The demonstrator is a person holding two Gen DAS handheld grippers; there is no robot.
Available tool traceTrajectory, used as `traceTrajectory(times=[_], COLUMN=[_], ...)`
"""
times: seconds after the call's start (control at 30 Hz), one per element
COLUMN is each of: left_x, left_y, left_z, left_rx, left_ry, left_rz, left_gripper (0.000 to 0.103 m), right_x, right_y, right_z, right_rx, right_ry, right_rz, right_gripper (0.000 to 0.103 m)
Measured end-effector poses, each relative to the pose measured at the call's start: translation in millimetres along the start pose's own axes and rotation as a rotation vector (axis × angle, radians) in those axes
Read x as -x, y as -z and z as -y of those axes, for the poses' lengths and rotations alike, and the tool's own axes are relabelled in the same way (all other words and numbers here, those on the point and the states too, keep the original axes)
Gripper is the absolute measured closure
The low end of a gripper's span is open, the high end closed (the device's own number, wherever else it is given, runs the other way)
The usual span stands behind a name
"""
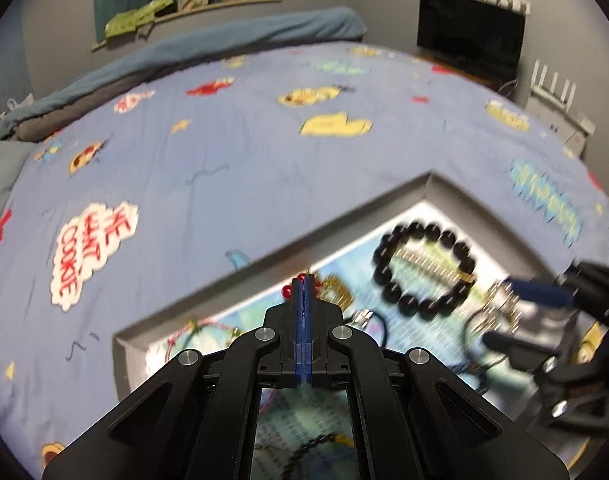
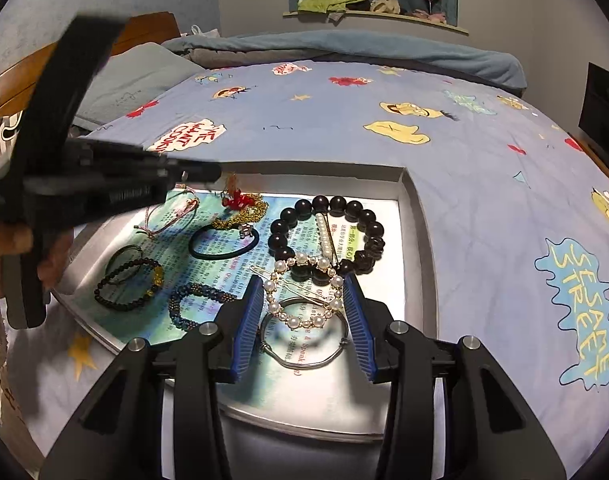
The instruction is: Organize jewelry
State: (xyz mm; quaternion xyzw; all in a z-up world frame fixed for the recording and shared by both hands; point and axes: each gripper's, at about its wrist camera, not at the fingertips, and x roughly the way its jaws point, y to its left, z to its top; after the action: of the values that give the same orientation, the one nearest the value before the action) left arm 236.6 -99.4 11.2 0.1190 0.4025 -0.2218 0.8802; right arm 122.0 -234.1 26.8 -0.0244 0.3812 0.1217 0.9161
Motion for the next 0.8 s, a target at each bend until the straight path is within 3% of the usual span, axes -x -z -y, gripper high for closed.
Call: traceTrajectory(times=[0.23, 0.3, 0.33, 0.47, 0.6, 0.8], left_x=[-8.1, -7.9, -6.1, 3.6, 11.6, 17.9], left_y=[12.1, 14.4, 15.3, 19.1, 23.7, 32.4], left_z=[-8.7, -11.8, -13.1, -19.6, -25.4, -32.3], left_rx=[-0.005, 0.003, 0.006, 0.031, 0.052, 0.085], left_ry=[-0.039, -0.050, -0.050, -0.048, -0.056, -0.053], left_rz=[-0.074, -0.079, -0.070, -0.042, -0.028, -0.021], left_gripper=[0.097, 0.075, 0.072, 0.070, 0.062, 0.062], right_x=[-9.6, -10.8, -10.9, -11.6, -12.2, -16.6], right_y=[-2.2, -3.2, -3.3, -2.3, -3.3, -5.0], right_z=[1.3, 1.3, 1.3, -1.6, -2.6, -2.2], right_rx=[0.000, -0.002, -0.004, 0.008, 0.009, 0.009], right_ry=[0.013, 0.017, 0.017, 0.029, 0.037, 0.053], right_rz=[-0.026, -0.025, -0.025, -0.029, -0.038, -0.053], right_gripper=[0.062, 0.062, 0.061, 0.061, 0.061, 0.058])
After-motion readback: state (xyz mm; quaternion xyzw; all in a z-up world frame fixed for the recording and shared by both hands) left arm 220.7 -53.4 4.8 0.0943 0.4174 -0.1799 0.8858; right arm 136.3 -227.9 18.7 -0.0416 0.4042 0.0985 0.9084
